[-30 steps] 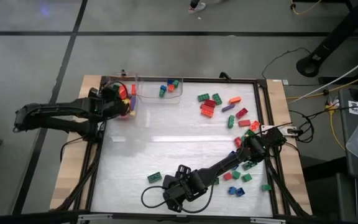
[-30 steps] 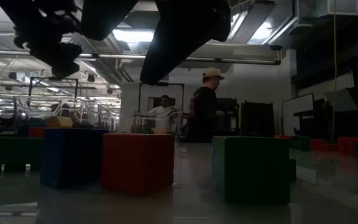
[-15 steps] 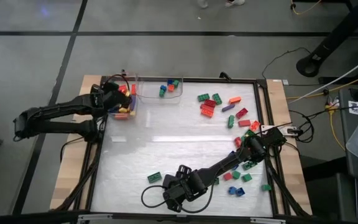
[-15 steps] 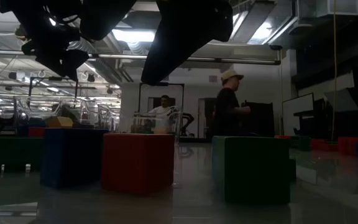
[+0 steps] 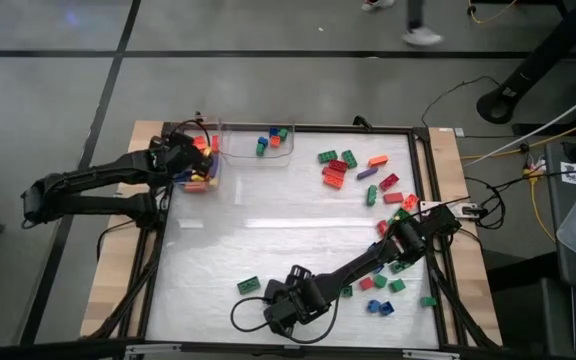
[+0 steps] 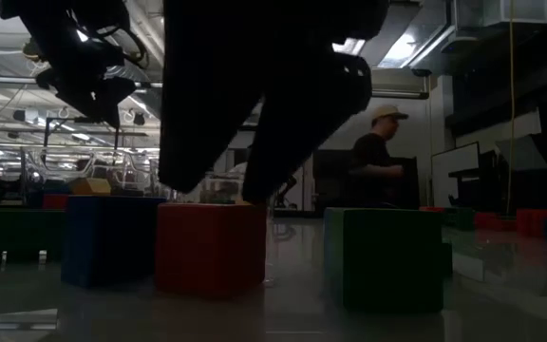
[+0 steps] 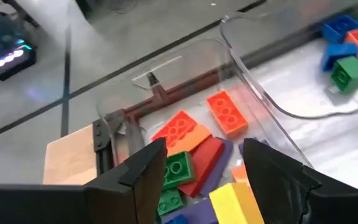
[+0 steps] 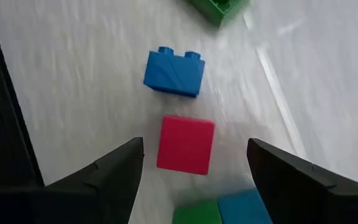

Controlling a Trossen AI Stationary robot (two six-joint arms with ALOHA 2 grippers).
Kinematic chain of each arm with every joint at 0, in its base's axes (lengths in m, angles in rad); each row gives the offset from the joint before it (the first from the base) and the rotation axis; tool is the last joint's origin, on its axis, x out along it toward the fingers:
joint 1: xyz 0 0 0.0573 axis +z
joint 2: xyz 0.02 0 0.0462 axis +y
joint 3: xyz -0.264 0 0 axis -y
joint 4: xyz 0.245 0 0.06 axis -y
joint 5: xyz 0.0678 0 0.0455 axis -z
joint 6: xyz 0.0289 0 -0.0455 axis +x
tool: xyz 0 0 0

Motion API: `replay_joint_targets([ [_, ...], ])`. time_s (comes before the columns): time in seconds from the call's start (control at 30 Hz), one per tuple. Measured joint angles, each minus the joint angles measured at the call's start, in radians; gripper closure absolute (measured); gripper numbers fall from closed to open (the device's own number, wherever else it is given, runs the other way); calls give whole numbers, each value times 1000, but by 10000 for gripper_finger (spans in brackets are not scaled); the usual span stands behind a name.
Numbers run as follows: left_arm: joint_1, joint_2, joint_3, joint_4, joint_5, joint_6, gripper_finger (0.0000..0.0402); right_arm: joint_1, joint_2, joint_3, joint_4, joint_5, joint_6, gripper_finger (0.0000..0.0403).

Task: Sort blocks by size
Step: Put the small red block into the right transparent bin

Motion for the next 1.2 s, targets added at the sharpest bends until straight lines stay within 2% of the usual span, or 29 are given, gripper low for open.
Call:
replay_joint_targets([
  [0.2, 0, 0, 0, 6, 39, -1, 204, 0, -1, -63, 52, 5, 0, 119],
  [0.3, 0, 0, 0, 7, 41, -1, 204, -1, -1, -85, 58, 25, 0, 133],
  [0.47, 0, 0, 0, 6, 41, -1, 204, -10, -2, -120, 70, 31, -5, 201],
  [0.63, 0, 0, 0, 6, 49, -2, 204, -15, -2, -123, 79, 62, -77, 274],
  [0.77, 0, 0, 0, 6, 105, -3, 204, -29, -2, -102, 75, 68, -166, 274],
  [0.93, -2, 0, 0, 6, 245, -30, 205, -85, -4, 1, -20, 85, -286, 273],
  [1.07, -16, 0, 0, 6, 340, -31, 206, -157, -4, 93, -116, 166, -412, 253],
  [1.2, -48, 0, 0, 6, 360, -47, 206, -257, -6, 172, -159, 269, -582, 263],
])
